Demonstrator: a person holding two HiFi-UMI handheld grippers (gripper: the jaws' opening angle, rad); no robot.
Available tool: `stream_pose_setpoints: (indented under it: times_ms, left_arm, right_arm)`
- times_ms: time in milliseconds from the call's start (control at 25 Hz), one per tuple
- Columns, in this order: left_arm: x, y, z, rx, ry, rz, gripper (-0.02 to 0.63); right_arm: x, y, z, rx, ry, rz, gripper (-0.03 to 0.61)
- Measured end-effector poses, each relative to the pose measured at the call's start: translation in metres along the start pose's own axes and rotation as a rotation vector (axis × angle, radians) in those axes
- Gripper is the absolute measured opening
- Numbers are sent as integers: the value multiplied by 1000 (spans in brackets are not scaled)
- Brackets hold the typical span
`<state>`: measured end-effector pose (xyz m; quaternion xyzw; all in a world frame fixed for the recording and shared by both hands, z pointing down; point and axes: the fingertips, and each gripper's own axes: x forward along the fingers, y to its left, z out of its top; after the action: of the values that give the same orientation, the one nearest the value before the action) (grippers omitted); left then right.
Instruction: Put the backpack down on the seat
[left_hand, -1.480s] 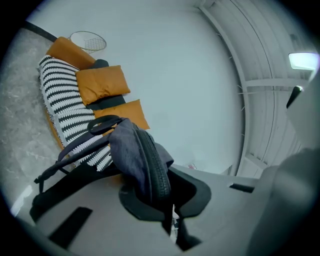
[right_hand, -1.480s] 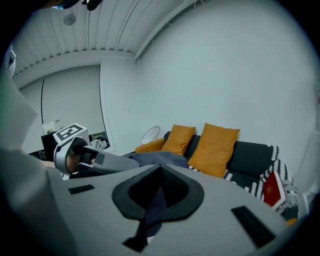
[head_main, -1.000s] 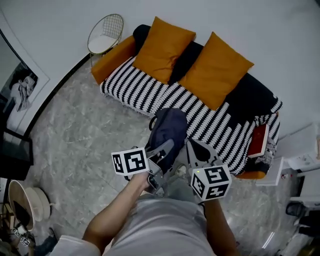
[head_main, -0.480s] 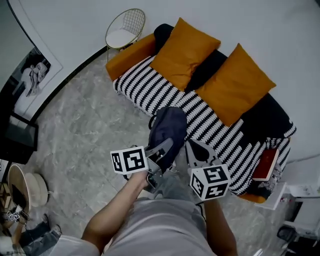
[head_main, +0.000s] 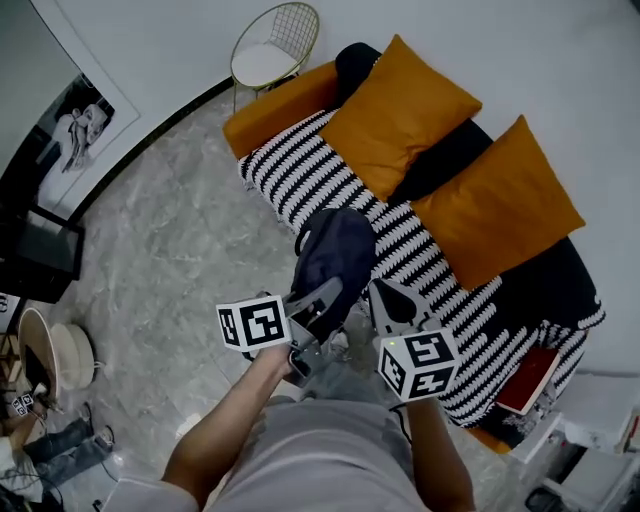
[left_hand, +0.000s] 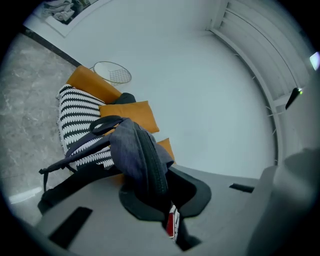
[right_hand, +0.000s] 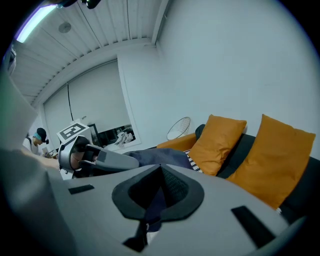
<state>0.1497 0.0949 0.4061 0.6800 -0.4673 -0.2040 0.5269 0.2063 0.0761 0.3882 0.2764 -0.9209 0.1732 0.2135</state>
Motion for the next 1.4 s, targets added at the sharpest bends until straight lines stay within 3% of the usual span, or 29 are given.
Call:
stream_pose_setpoints:
  times_ms: [400,800,1080,1400]
  left_arm:
    - [45,8,54,29,-57,42,8]
    - [64,17,99,53,-90,67,8]
    - [76,39,137,38,-102,63,8]
    - [94,78,202,19,-54,41,8]
  right_arm:
    - [49,-39,36,-18,-8,76,2]
    - [88,-48,69,-42,-43,123,2]
    - [130,-54,86,-52,-35,131,2]
    - [203,-60,115,-42,-2,91,2]
